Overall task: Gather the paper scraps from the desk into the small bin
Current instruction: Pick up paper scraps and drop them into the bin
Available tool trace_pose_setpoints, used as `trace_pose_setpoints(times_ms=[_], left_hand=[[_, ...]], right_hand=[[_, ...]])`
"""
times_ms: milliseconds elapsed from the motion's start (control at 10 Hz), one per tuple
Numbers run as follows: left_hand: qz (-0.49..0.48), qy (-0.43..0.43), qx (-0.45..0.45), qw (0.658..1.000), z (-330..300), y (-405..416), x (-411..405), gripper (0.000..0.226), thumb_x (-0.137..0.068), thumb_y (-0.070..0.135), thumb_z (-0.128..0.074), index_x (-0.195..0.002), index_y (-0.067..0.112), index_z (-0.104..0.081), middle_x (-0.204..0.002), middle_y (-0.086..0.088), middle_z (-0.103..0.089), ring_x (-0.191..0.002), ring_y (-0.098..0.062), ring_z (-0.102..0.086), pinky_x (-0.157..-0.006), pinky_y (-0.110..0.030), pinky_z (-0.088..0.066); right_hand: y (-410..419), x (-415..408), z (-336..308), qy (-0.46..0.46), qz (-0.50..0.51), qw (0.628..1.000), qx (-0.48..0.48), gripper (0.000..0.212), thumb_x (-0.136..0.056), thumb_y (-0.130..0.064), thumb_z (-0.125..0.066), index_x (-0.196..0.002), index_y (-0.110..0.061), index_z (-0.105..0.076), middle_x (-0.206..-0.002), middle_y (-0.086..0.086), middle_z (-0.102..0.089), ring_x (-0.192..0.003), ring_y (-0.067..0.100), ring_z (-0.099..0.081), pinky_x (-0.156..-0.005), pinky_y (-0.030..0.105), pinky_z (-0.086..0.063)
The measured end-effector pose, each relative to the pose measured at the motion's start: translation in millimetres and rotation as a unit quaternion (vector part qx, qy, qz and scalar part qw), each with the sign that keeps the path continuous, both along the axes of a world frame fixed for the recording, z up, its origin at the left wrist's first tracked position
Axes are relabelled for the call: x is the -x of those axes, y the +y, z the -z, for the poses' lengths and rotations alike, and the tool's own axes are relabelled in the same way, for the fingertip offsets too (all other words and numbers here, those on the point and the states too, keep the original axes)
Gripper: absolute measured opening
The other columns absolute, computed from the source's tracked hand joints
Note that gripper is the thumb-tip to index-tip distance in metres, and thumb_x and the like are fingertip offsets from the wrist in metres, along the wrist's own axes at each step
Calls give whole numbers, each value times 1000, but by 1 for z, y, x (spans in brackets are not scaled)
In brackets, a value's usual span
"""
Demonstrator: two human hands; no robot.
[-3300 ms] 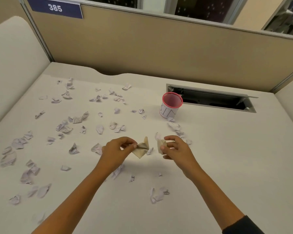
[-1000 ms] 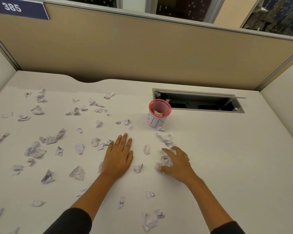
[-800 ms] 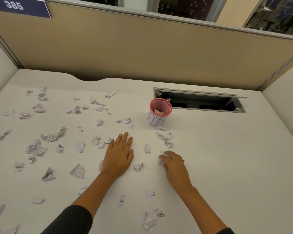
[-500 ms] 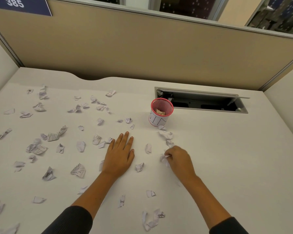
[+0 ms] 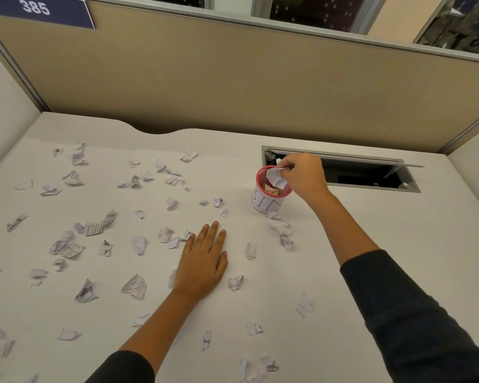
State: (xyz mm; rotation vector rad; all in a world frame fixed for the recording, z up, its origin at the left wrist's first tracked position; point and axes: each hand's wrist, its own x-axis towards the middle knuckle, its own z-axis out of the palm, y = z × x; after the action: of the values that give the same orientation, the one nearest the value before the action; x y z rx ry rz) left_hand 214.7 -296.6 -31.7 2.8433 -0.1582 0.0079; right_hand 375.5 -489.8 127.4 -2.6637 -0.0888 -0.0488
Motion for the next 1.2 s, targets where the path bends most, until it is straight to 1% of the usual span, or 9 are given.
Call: trace_pose_setpoints(times_ms=[200, 300, 600, 700, 800, 900, 1000, 1100, 1200], left_hand=[[-1, 2, 3, 1000, 1, 0, -1, 58, -94, 43, -18, -146, 20, -27, -157, -1, -17, -145, -21, -14, -116, -42, -14], [-1, 1, 1, 1000, 1, 0, -1, 57, -94, 42, -19, -146, 20, -28, -157, -1, -18, -145, -21, -15, -116, -43, -15], [-2, 1, -1, 1000, 1, 0, 0, 58, -94, 42, -18, -146, 20, -28, -157, -1, -19, -145, -20, -15, -116, -42, -15], [-4, -2, -3, 1000, 1, 0, -1, 57, -93, 41, -19, -145, 19, -30, -156, -1, -21, -144, -21, -17, -115, -42, -16], [-2, -5, -5, 1000, 0, -1, -1, 56, -93, 40, -21, -144, 18, -34, -155, -3, -24, -143, -22, -21, -114, -43, -19], [-1, -6, -7, 1000, 0, 0, 0, 57, -94, 40, -21, -144, 18, -33, -155, -3, -24, -143, -22, -21, -114, -42, -18], [-2, -5, -6, 1000, 0, 0, 0, 57, -93, 41, -20, -144, 18, -32, -155, -3, -23, -143, -22, -21, -114, -43, -18], [-1, -4, -4, 1000, -1, 0, 0, 57, -93, 41, -21, -144, 18, -33, -155, -3, -24, -143, -23, -21, -114, -43, -18], [-1, -4, -6, 1000, 0, 0, -1, 57, -93, 41, -21, -144, 18, -33, -155, -3, -24, -143, -23, -21, -114, -43, -18]], right_hand=[[14, -9, 11, 103, -23, 992, 67, 25, -84, -22, -67, -108, -15, -70, -118, 9, -65, -106, 28, -60, -92, 37, -50], [12, -8, 8, 87, -30, 993, 68, 26, -83, -20, -68, -109, -16, -70, -118, 8, -66, -106, 27, -60, -91, 37, -50], [-22, 33, 17, -82, 67, 989, -108, 18, -86, -7, -58, -94, -8, -74, -93, 9, -74, -80, 22, -67, -72, 21, -47], [-33, 50, 43, -50, 117, 984, -123, 18, -87, -12, -57, -97, -9, -73, -98, 8, -73, -81, 19, -66, -72, 20, -44], [-38, 73, 83, 45, 125, 980, -147, 26, -87, -22, -62, -109, -10, -67, -115, 7, -67, -101, 19, -61, -82, 21, -41], [-32, 84, 103, 98, 63, 984, -132, 38, -84, -33, -65, -118, -15, -60, -125, 5, -58, -115, 22, -54, -92, 28, -42], [-19, 94, 122, 100, -28, 995, -10, 54, -83, -50, -59, -128, -20, -49, -136, 0, -47, -128, 20, -41, -102, 44, -39], [-13, 101, 131, 63, -49, 997, 17, 52, -83, -52, -58, -123, -19, -53, -132, -2, -49, -127, 18, -41, -103, 45, -36], [-11, 112, 134, 21, -91, 995, -22, 32, -83, -41, -63, -104, -17, -67, -115, -5, -58, -112, 14, -51, -93, 32, -36]])
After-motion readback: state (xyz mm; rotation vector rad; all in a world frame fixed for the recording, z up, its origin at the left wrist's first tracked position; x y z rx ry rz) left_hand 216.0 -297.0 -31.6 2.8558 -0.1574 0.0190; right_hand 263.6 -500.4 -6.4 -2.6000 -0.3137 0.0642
